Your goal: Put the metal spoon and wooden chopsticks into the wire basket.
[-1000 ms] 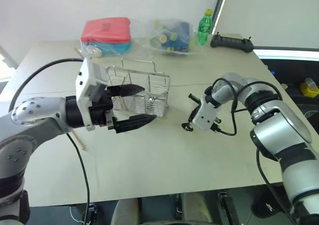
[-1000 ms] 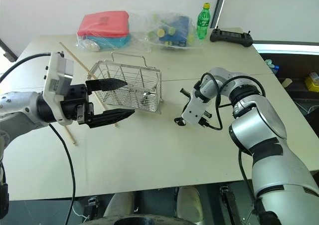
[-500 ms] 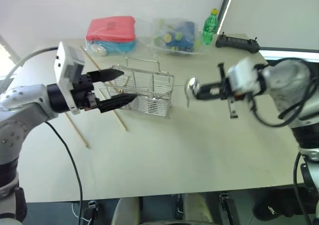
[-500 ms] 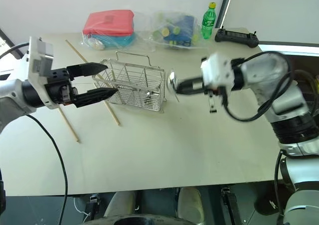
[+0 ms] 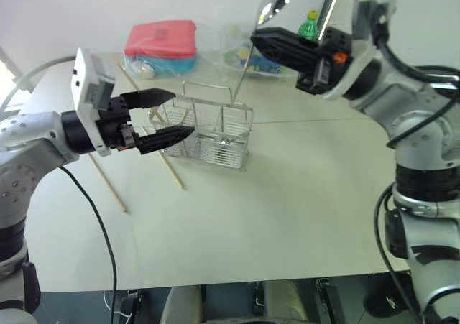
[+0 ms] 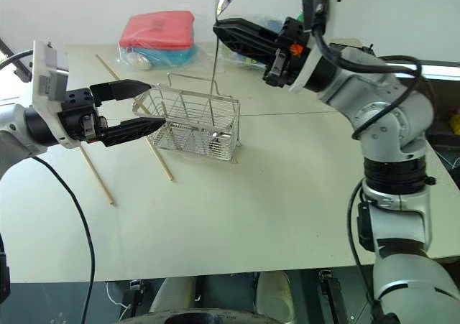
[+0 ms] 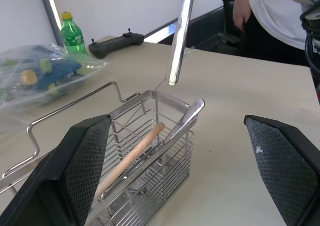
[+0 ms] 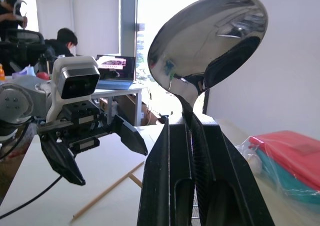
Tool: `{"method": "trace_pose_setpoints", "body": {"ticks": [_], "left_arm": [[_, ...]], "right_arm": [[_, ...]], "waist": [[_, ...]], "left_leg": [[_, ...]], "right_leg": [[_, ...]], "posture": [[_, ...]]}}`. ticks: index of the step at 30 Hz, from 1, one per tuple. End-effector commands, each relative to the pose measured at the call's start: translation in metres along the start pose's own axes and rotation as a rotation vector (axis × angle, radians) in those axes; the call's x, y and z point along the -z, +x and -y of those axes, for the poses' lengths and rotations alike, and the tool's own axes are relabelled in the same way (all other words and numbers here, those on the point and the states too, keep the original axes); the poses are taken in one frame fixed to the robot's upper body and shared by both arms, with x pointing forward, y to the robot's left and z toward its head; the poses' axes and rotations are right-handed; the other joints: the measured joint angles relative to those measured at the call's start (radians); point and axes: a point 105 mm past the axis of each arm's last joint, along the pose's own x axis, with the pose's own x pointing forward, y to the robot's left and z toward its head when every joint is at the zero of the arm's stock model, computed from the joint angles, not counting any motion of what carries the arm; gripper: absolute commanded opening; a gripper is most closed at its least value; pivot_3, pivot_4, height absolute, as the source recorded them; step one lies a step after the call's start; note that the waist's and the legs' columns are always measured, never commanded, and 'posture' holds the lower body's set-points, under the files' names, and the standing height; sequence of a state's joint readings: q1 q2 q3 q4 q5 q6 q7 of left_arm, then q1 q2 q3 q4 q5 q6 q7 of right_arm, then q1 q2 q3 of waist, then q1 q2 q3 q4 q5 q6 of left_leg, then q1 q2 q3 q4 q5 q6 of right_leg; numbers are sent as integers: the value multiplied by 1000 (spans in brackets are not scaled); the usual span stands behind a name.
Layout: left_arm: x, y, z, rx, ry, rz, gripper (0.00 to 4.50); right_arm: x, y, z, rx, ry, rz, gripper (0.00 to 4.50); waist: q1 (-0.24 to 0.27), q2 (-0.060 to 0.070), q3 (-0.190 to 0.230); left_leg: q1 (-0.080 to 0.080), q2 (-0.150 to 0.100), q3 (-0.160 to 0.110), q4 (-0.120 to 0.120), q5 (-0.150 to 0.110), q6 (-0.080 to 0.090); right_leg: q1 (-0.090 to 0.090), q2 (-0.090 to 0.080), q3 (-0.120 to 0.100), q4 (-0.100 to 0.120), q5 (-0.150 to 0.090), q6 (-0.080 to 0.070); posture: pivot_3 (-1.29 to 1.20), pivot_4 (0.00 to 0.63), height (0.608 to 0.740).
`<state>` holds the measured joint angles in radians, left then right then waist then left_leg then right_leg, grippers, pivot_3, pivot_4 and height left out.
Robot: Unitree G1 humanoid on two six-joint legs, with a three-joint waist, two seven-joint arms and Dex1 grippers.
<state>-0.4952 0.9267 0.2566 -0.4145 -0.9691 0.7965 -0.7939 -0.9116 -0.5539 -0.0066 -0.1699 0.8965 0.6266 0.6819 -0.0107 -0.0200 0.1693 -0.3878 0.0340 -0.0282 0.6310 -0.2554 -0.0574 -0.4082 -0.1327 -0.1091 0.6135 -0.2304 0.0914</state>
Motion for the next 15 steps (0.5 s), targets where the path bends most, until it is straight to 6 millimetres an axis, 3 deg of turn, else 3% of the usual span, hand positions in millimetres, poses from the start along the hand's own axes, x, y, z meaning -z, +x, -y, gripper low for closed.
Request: {"method": "trace_pose_setpoints", "body": {"ticks": [1, 7, 10, 15], "left_arm": [[-13, -2, 2, -6, 58, 31, 4500], [-15, -2, 4, -11, 65, 36, 4500], [-17, -3, 5, -14, 67, 40, 4500], [-17, -3, 5, -18, 64, 41, 4500]], "right_arm": [[16, 3, 2, 37, -26, -21, 62], [49, 0, 15, 118, -9, -86, 62], [56, -3, 22, 160, 1, -100, 971], [59, -11, 30, 212, -17, -118, 3505]], "waist": [[1, -1, -1], [0, -1, -1], [-1, -1, -1], [0, -1, -1]], "left_leg": [[0, 0, 0, 0, 0, 0], [0, 0, 0, 0, 0, 0], [0, 0, -1, 0, 0, 0], [0, 0, -1, 0, 0, 0]], "right_leg": [[0, 0, 0, 0, 0, 0], [0, 0, 0, 0, 0, 0], [0, 0, 0, 1, 0, 0], [0, 0, 0, 0, 0, 0]], "posture": [[0, 150, 685], [0, 150, 685], [0, 150, 685], [0, 150, 685]]}}
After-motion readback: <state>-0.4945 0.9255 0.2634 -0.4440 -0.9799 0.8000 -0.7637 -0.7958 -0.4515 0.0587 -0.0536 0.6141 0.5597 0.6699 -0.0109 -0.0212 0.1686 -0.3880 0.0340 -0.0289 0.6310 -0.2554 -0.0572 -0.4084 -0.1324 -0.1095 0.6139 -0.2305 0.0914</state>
